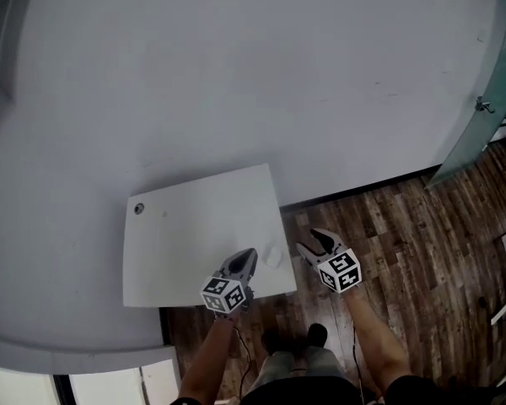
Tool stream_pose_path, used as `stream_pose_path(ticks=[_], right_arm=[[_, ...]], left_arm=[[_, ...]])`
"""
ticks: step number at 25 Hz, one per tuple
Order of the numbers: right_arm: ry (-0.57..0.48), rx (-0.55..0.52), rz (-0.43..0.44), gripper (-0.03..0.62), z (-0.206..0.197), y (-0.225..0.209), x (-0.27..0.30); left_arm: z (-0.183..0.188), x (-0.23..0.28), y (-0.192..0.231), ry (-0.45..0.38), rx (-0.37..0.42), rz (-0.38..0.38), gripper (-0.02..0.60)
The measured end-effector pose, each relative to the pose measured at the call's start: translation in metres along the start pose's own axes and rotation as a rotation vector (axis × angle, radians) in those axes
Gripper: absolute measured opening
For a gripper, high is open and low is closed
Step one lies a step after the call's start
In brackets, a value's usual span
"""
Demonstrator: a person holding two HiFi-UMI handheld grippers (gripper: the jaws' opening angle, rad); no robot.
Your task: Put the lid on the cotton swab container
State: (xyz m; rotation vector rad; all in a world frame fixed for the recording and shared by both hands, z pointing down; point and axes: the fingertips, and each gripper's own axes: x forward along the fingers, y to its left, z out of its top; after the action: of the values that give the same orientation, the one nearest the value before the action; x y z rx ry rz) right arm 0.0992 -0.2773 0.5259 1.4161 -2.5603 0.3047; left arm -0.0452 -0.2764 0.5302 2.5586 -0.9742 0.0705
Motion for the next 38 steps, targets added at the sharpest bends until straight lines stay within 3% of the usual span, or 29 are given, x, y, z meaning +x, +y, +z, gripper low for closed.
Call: stream_pose_path(ticks=[9, 16, 25, 33, 38], right_arm=[[-0.054, 0.005, -0.109, 0.162, 0.051, -0.025, -0.006], [-0.046, 0.004, -0.197, 0.015, 0.068, -0.050, -0.008], [-0.023, 0.005, -0.174, 0.012, 0.079, -0.055, 0.007], [-0.039, 0.015, -0.099, 0.012, 0.090, -0.038, 0.021], [-0.033, 0.036, -0.107, 0.012, 0.091, -0.036, 0.024]], left_arm=[[0.054, -0.008, 0.012, -0.062, 0.040, 0.075, 0.025], [0.067, -0.011, 0.022, -0.073, 0.006, 0.159, 0.025], [0.070, -0.008, 0.019, -0.052, 0.054, 0.197, 0.025], [0.090, -0.005, 0.022, -0.069, 0.061, 0.217, 0.025], [0.093, -0.005, 0.022, -0.055, 0.080, 0.222, 0.025]])
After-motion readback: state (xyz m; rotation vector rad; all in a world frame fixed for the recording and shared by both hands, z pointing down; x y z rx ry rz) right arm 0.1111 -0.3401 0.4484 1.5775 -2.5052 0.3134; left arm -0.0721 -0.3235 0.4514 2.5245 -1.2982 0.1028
